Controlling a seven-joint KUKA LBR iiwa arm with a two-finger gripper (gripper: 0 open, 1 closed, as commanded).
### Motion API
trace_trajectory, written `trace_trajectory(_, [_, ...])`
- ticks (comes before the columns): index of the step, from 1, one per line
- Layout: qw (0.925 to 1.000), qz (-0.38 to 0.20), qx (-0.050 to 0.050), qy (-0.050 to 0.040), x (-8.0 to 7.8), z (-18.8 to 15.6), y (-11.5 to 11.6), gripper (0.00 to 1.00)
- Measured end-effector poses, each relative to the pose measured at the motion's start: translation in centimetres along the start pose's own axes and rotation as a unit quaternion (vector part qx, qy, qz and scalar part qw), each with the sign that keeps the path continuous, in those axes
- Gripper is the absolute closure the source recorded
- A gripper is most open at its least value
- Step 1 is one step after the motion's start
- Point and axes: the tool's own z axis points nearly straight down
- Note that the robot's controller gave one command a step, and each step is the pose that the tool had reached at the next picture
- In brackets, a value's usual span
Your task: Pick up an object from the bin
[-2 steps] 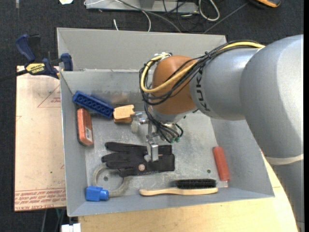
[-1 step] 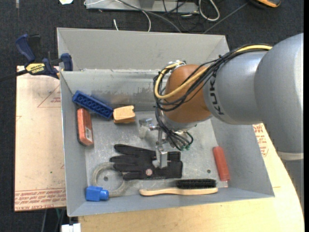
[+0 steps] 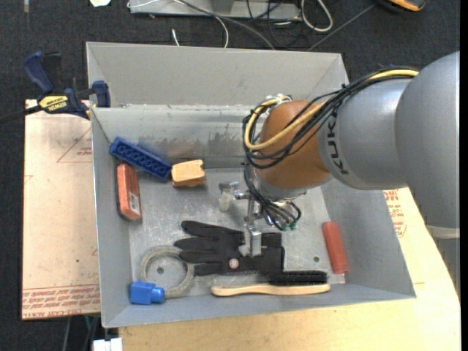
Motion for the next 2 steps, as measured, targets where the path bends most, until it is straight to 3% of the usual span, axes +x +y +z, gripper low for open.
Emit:
trace_trajectory(1, [0.9997,-0.024,-0.001,-0.0064,4.63,-0.18,-3.74,0.0])
trace_trajectory(2, [0.9998,0.021,-0.001,-0.0046,3.88,-0.08,-4.24,0.0])
